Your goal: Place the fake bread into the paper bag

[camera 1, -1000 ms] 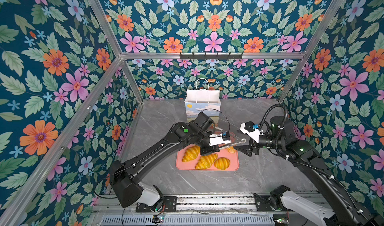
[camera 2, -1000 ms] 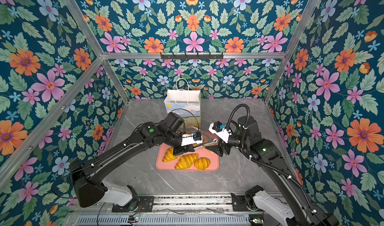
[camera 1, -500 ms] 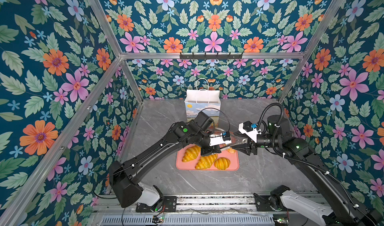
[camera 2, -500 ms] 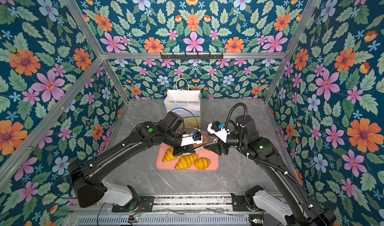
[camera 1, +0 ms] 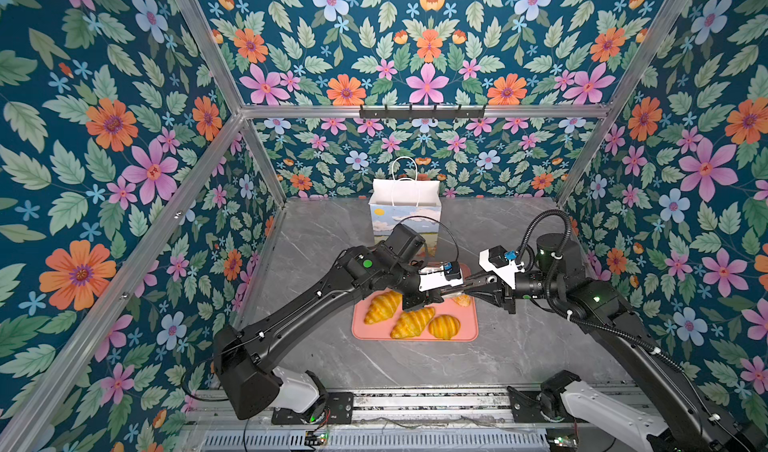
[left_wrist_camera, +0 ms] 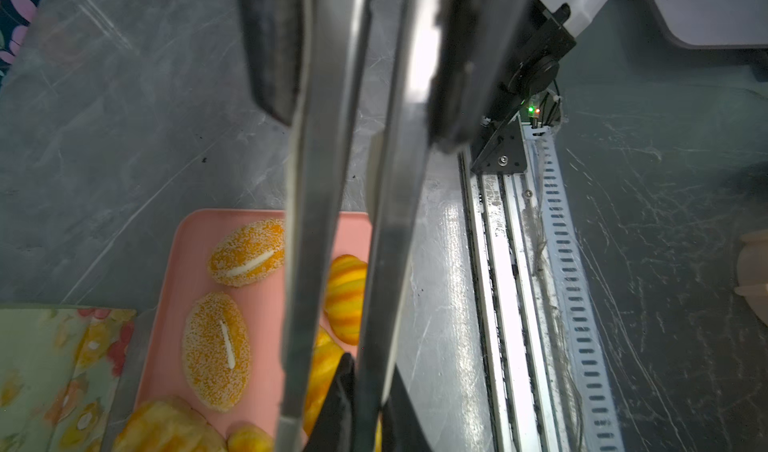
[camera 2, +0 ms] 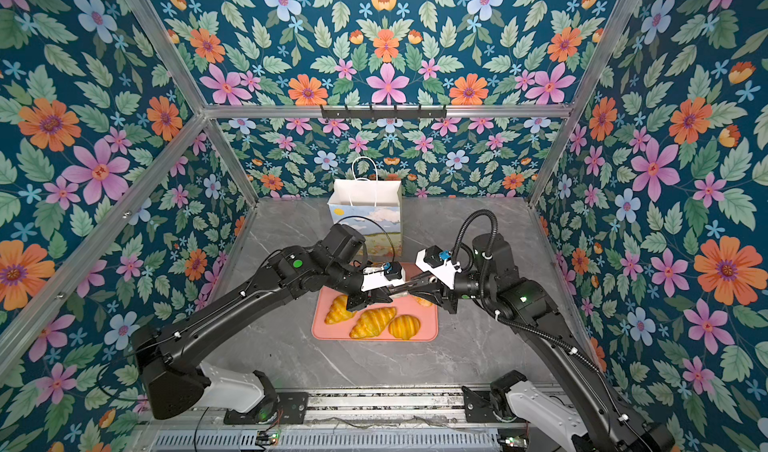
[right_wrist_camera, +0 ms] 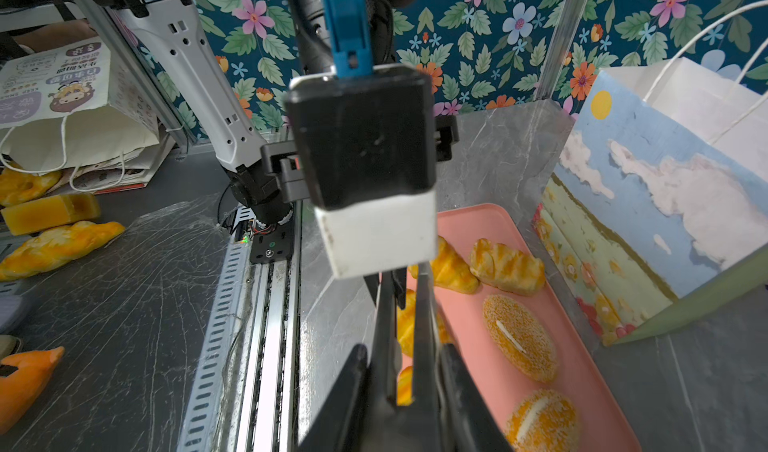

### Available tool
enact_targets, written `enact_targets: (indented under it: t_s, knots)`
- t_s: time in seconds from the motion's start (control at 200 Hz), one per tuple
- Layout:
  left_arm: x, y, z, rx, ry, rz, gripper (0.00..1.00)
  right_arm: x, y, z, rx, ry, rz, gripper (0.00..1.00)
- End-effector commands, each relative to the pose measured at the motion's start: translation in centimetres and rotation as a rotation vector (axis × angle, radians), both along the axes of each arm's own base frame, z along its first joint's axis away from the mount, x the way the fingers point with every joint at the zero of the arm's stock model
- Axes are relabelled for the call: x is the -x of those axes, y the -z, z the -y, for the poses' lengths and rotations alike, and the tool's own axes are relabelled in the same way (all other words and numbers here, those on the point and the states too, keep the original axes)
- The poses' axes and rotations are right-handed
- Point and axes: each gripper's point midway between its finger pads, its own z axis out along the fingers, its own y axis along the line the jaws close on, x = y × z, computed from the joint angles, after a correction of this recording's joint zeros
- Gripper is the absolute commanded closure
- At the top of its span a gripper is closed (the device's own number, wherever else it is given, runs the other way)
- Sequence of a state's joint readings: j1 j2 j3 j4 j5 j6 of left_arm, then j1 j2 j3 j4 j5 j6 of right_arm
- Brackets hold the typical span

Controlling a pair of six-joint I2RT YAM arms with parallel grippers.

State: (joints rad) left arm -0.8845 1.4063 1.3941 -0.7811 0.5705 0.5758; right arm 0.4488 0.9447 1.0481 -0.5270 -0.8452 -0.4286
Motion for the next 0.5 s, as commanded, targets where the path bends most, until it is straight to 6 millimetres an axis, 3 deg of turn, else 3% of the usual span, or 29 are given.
enact_targets:
  t_s: [0.0,0.04,0.07,0.225,0.495]
  knots:
    - [-1.3,-1.7,1.2,0.087,-0.041,0.051,0.75,0.4,-0.4,-0.1,-0.013,-0.021,0.013,0.79]
    - [-1.6,-1.7,1.2,0.092,-0.061,0.060,0.70,0.5,-0.5,-0.1,-0.016,-0.025,0.013,0.86]
    - [-1.9,-1.7,1.2,0.094,-0.079,0.065,0.66,0.6,-0.5,-0.1,-0.019,-0.024,0.015,1.00]
    - [-2.2,-2.4,0.7,0.106,-0.108,0.090,0.57,0.8,-0.6,0.1,-0.033,-0.011,0.032,1.00]
    - [-2.1,-6.2,-1.9,0.254,-0.112,0.089,0.37,1.8,-1.1,0.2,-0.057,-0.042,0.046,1.00]
